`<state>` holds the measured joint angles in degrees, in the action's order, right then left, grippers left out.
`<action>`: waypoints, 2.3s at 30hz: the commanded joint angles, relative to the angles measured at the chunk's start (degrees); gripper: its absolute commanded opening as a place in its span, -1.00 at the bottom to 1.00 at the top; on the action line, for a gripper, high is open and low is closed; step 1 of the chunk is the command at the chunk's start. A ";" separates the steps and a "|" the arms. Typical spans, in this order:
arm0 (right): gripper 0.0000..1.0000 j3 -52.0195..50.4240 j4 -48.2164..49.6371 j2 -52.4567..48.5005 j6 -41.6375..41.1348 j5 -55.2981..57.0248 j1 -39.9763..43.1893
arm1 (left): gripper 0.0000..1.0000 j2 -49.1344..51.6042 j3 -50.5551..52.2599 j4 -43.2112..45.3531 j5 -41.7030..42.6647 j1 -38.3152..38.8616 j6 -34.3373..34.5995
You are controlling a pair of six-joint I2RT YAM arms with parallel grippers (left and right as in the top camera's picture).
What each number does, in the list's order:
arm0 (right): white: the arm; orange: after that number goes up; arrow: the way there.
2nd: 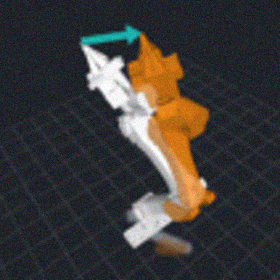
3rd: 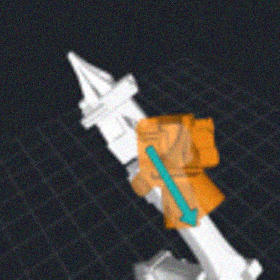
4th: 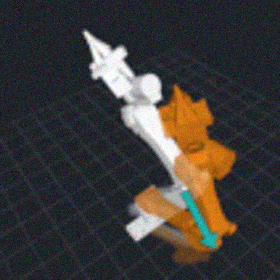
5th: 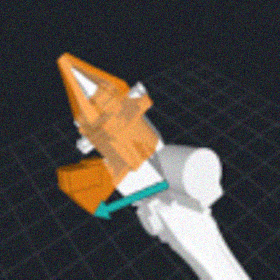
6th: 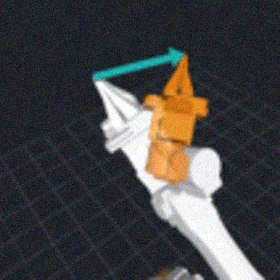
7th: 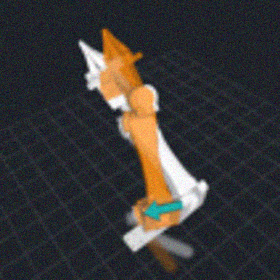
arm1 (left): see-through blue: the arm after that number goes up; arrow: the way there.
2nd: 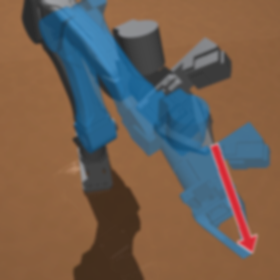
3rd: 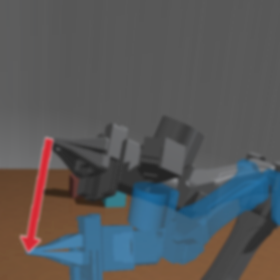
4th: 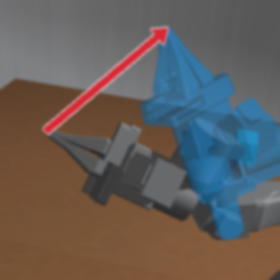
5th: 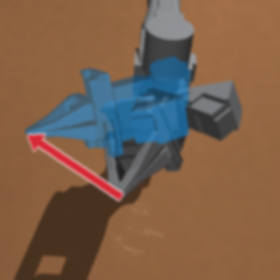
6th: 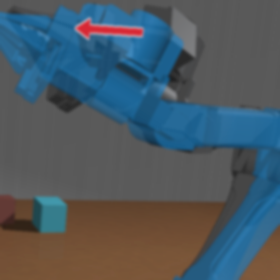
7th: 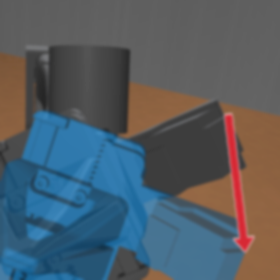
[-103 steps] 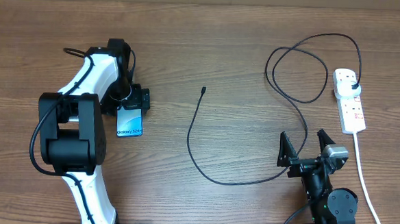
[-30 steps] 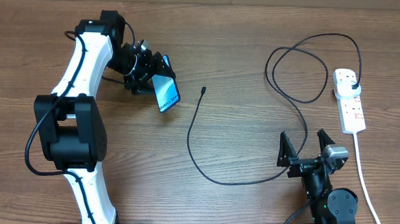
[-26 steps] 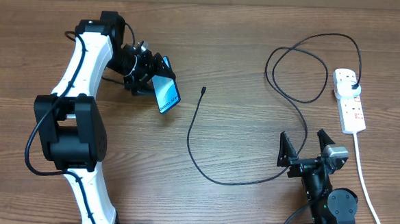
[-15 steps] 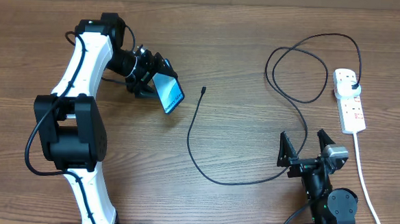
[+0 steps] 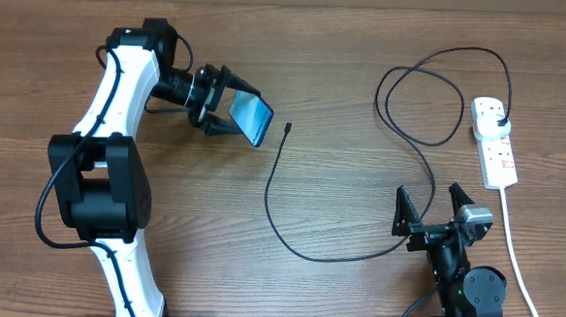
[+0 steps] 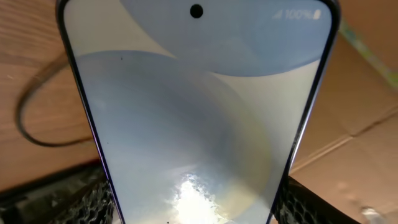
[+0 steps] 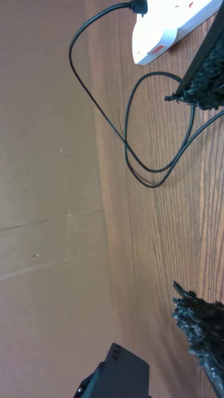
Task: Plug charger to phone and switch on socket
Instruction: 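Lift the phone with the left gripper and tilt it upright toward center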
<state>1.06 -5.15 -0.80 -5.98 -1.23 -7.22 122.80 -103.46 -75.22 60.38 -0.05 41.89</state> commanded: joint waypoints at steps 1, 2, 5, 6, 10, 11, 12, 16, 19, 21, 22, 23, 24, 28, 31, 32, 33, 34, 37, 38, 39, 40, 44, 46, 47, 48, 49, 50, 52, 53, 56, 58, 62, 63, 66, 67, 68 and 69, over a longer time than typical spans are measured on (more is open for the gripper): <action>1.00 -0.61 0.35 0.52 -0.13 0.31 -0.11 | 0.01 -0.33 -1.68 -0.02 7.39 -0.26 5.18; 1.00 -0.61 0.35 0.52 -0.13 0.31 -0.11 | 0.01 -0.33 -1.68 -0.02 7.72 -0.26 5.77; 1.00 -0.61 0.35 0.52 -0.13 0.31 -0.11 | 0.01 -0.33 -1.68 -0.02 8.70 -0.26 7.76; 1.00 -0.61 0.35 0.50 -0.13 0.31 -0.11 | 0.01 -0.33 -1.68 0.00 8.72 -0.26 8.72; 1.00 -0.61 0.35 0.52 -0.13 0.31 -0.11 | 0.01 -0.33 -1.68 0.00 8.70 -0.26 11.15; 1.00 -0.61 0.35 0.52 -0.13 0.31 -0.11 | 0.01 -0.33 -1.68 -0.02 8.70 -0.26 11.39; 1.00 -0.61 0.35 0.52 -0.13 0.31 -0.11 | 0.01 -0.33 -1.68 0.00 8.68 -0.26 11.52; 1.00 -0.61 0.35 0.52 -0.13 0.31 -0.11 | 0.01 -0.33 -1.68 -0.02 8.70 -0.26 11.54; 1.00 -0.61 0.35 0.52 -0.13 0.28 -0.11 | 0.01 -0.33 -1.68 0.00 8.66 -0.26 12.00; 1.00 -0.61 0.35 0.50 -0.13 0.31 -0.11 | 0.02 -0.33 -1.68 0.02 8.68 -0.26 12.48; 1.00 -0.61 0.35 0.52 -0.13 0.31 -0.11 | 0.02 -0.33 -1.68 0.04 8.70 -0.24 12.63; 1.00 -0.61 0.35 0.52 -0.13 0.31 -0.11 | 0.04 -0.33 -1.68 0.04 8.72 -0.26 12.63; 1.00 -0.61 0.35 0.52 -0.13 0.31 -0.11 | 0.07 -0.33 -1.68 0.04 8.72 -0.24 12.63; 1.00 -0.61 0.35 0.52 -0.13 0.31 -0.11 | 0.10 -0.33 -1.68 0.35 8.68 -0.24 12.59; 1.00 -0.61 0.35 0.52 -0.13 0.31 -0.11 | 0.10 -0.33 -1.68 0.35 8.68 -0.24 12.61; 1.00 -0.61 0.35 0.50 -0.13 0.31 -0.11 | 0.10 -0.33 -1.68 0.35 8.68 -0.24 12.61; 1.00 -0.61 0.35 0.52 -0.13 0.31 -0.11 | 0.09 -0.33 -1.68 0.33 8.70 -0.24 12.61; 1.00 -0.61 0.35 0.52 -0.13 0.31 -0.11 | 0.09 -0.33 -1.68 0.33 8.70 -0.24 12.61; 1.00 -0.61 0.35 0.52 -0.13 0.31 -0.11 | 0.09 -0.33 -1.68 0.37 8.52 -0.24 12.57; 1.00 -0.61 0.35 0.50 -0.13 0.31 -0.11 | 0.09 -0.33 -1.68 0.37 8.44 -0.24 12.55; 0.99 -0.61 0.37 0.50 -0.13 0.31 -0.11 | 0.08 -0.33 -1.68 0.37 8.46 -0.24 12.55; 1.00 -0.61 0.35 0.50 -0.13 0.31 -0.11 | 0.08 -0.33 -1.68 0.35 8.46 -0.24 12.55; 1.00 -0.61 0.35 0.52 -0.13 0.31 -0.11 | 0.06 -0.33 -1.68 0.33 8.46 -0.24 12.50; 1.00 -0.61 0.68 0.52 0.11 0.35 -0.11 | 0.07 -0.33 -1.68 0.33 8.46 -0.24 12.52; 1.00 -0.61 1.01 0.52 0.04 0.09 -0.13 | 0.06 -0.33 -1.68 0.35 8.46 -0.24 12.55; 1.00 -0.61 0.63 0.52 0.04 -0.22 -0.13 | 0.07 -0.33 -1.68 0.35 8.46 -0.24 12.57; 1.00 -0.61 0.42 0.50 0.04 -0.26 -0.13 | 0.07 -0.33 -1.68 0.39 8.46 -0.24 12.57; 1.00 -0.61 0.39 0.50 0.07 -0.04 -0.13 | 0.07 -0.33 -1.68 0.48 8.46 -0.24 12.57; 1.00 -0.61 0.39 0.50 0.07 -0.11 -0.13 | 0.07 -0.33 -1.68 0.48 8.15 -0.24 12.55; 1.00 -0.61 0.39 0.48 0.07 -0.13 -0.13 | 0.07 -0.33 -1.68 0.50 8.02 -0.24 12.55; 1.00 -0.61 0.59 0.48 0.07 -0.13 -0.13 | 0.07 -0.33 -1.68 0.48 8.04 -0.24 12.52; 1.00 -0.61 0.55 0.48 0.07 -0.13 -0.13 | 0.08 -0.33 -1.68 0.48 8.04 -0.24 12.55; 1.00 -0.57 0.68 0.48 0.02 -2.56 -0.13 | 0.07 -0.33 -1.68 0.48 8.04 -0.24 12.55; 1.00 -0.50 0.74 0.48 0.02 -3.43 -0.13 | 0.06 -0.33 -1.68 0.48 8.04 -0.24 12.55; 1.00 1.16 -0.17 0.46 0.04 -6.49 -0.11 | 0.04 -0.33 -1.68 0.48 8.04 -0.24 12.57; 1.00 2.21 -0.55 0.42 0.04 -7.10 -0.11 | 0.02 -0.33 -1.68 0.48 8.04 -0.24 12.57; 1.00 3.65 -1.66 0.33 0.04 -7.32 -0.11 | 0.02 -0.33 -1.68 0.48 8.04 -0.24 12.57; 1.00 4.83 -2.84 0.22 0.04 -7.30 -0.11 | 0.02 -0.33 -1.68 0.48 8.04 -0.24 12.57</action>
<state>1.48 -6.81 -0.80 -6.00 -6.09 -7.22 122.80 -103.46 -74.78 65.95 -0.05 53.93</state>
